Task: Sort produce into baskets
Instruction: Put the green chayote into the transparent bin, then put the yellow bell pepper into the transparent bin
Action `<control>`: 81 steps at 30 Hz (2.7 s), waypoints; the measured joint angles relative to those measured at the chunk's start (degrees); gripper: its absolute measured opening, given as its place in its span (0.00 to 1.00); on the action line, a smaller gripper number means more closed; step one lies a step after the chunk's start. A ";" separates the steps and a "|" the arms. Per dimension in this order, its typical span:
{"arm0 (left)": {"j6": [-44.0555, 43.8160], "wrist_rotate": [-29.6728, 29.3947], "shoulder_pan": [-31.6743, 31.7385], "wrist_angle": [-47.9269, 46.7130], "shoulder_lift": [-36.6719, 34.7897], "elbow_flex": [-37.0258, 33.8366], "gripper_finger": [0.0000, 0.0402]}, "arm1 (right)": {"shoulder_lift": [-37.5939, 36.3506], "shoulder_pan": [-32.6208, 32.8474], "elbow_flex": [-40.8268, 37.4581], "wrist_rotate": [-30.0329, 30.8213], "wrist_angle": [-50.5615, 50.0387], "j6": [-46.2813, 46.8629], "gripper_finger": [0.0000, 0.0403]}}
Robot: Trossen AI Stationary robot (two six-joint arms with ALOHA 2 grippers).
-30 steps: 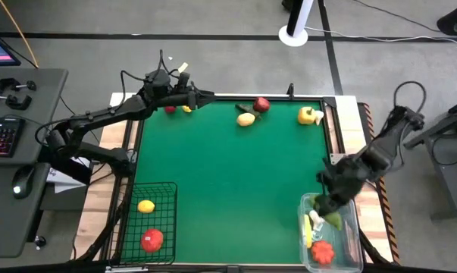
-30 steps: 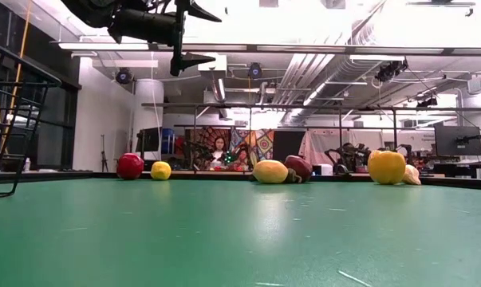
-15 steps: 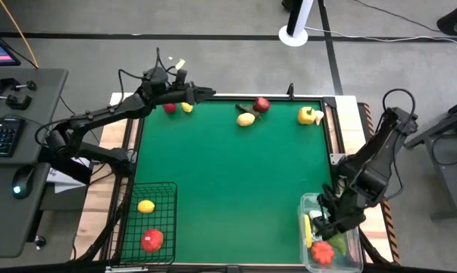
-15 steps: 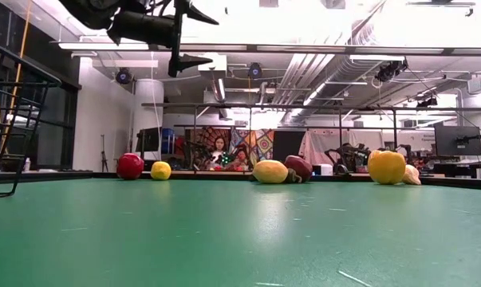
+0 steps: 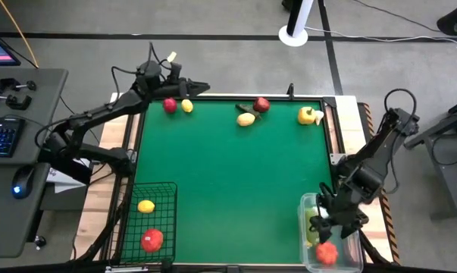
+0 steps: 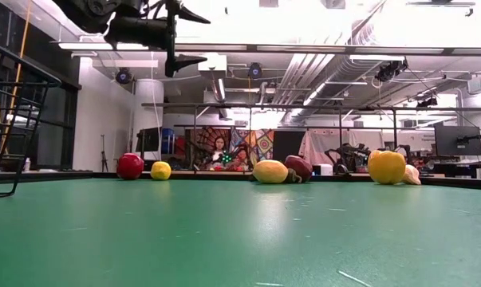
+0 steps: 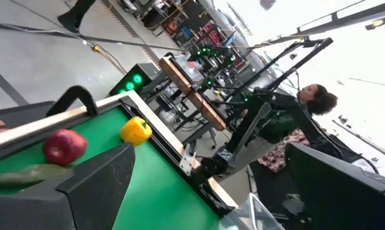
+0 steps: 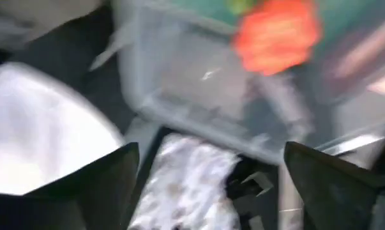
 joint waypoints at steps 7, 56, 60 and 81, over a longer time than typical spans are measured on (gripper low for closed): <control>0.33 3.42 4.32 0.87 -0.02 0.00 0.97 | -6.91 -10.51 0.02 33.95 5.37 -6.06 0.97; -1.59 6.82 7.13 0.71 -0.04 0.00 0.97 | 13.00 -79.31 0.04 53.77 -21.87 -51.68 0.97; -1.61 6.82 7.13 0.69 -0.04 0.00 0.97 | 12.98 -79.22 -0.34 56.61 -24.40 -49.01 0.92; -2.90 6.78 7.11 0.50 -0.07 0.00 0.97 | 13.91 -83.25 -10.95 60.91 -5.96 -47.04 0.71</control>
